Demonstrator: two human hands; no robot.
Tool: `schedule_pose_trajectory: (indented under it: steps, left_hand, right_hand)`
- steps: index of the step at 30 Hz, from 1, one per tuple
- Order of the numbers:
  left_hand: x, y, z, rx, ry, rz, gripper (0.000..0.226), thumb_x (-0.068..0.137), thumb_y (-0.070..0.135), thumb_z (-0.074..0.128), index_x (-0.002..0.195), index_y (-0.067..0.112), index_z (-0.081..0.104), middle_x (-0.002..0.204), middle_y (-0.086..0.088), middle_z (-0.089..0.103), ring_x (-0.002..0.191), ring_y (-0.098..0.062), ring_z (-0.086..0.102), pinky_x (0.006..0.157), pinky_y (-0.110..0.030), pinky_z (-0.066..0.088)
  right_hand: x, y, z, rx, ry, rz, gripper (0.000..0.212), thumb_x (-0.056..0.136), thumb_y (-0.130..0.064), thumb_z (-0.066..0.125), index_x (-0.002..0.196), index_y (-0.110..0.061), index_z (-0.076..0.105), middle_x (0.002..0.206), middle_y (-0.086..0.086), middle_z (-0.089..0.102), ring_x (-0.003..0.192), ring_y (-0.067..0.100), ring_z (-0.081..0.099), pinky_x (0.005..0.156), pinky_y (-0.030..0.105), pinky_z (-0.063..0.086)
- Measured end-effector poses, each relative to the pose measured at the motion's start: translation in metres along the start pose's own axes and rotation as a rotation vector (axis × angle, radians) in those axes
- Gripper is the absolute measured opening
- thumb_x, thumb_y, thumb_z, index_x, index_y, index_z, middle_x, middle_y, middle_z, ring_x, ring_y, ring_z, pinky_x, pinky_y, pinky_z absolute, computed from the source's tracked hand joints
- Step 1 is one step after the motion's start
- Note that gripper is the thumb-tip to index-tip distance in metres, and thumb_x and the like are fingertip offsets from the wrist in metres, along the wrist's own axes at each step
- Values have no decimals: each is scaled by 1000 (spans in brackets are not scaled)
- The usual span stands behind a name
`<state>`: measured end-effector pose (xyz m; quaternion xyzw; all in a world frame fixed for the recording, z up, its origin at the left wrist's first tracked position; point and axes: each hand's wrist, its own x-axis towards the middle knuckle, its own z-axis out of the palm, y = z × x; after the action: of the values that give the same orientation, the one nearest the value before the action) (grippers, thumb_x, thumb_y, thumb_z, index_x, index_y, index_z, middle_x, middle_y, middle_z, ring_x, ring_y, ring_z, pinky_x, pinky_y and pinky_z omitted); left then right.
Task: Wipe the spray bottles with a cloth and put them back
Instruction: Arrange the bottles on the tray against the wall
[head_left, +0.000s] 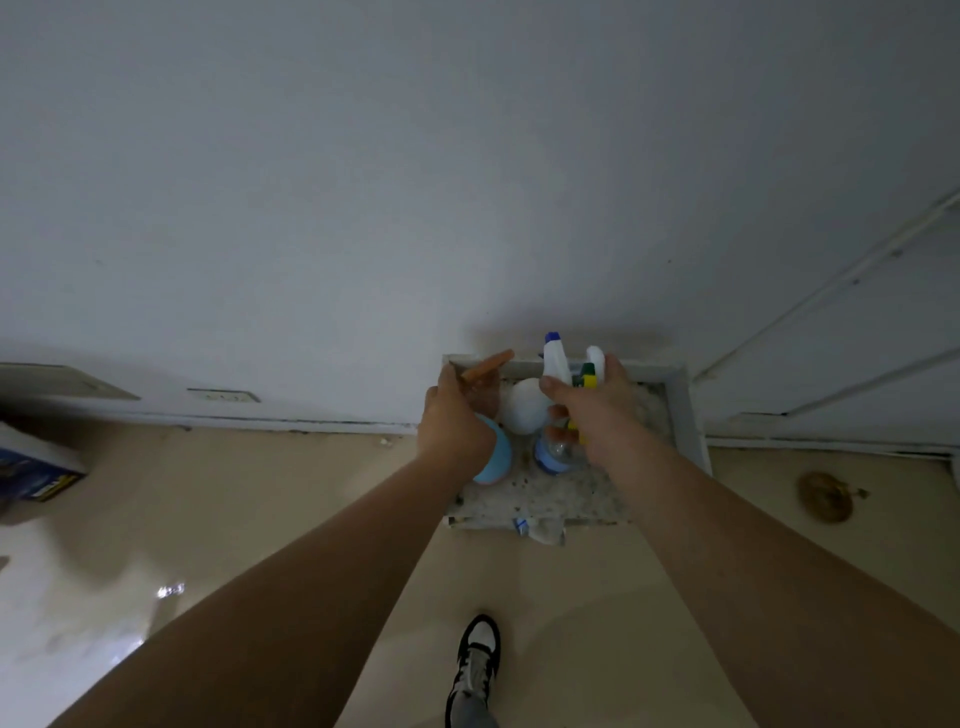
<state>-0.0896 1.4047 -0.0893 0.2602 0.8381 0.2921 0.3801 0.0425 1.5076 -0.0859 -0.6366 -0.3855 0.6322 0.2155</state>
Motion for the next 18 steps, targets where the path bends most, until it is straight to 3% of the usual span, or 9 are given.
schedule_pose_trajectory:
  steps: [2,5,8,11,13,15,18]
  left_hand:
    - [-3,-2,1,-59,-10,-43,94,85,2,60,163,22,11,148,-12,47,131,-36,55,96,-48,57]
    - [-12,-4,3,-93,-9,-115,80,88,4,63,155,14,20,132,-16,58,109,-36,63,87,-52,61]
    - [-18,-4,3,-44,42,-96,71,95,8,58,155,12,20,123,-14,60,109,-36,64,89,-49,59]
    - [-24,-4,1,34,-1,-31,83,98,11,58,162,15,5,138,-17,58,120,-36,62,92,-42,55]
    - [-27,-8,4,17,-58,-46,83,96,12,60,161,15,9,143,-15,55,122,-34,60,97,-42,54]
    - [-33,-12,7,4,-92,-60,78,94,13,62,158,18,17,136,-13,58,116,-32,61,96,-43,55]
    - [-43,-16,9,68,-84,-9,67,95,22,64,153,18,31,130,-12,61,112,-32,63,94,-44,56]
  right_hand:
    - [-4,0,-4,15,19,31,111,77,-10,88,159,-39,19,140,11,50,103,34,68,56,39,62]
    - [-7,5,-7,-117,75,-7,122,71,-16,93,161,-39,13,159,4,32,126,39,54,62,49,64]
    - [-14,5,-13,-223,121,-75,120,74,-17,92,162,-30,12,160,1,31,130,37,49,51,34,61]
    - [-26,6,-21,-312,170,-76,103,77,-23,89,158,-15,25,139,11,48,117,33,56,79,43,60]
    - [-35,14,-26,-364,163,-19,82,77,-29,89,143,-14,44,116,8,55,94,27,59,71,41,59]
    - [-45,24,-31,-399,114,100,65,76,-34,88,127,-12,55,112,9,62,81,23,59,64,39,59]
    - [-58,39,-38,-478,-4,262,39,85,-32,80,109,-9,59,102,11,62,78,22,56,76,46,59]
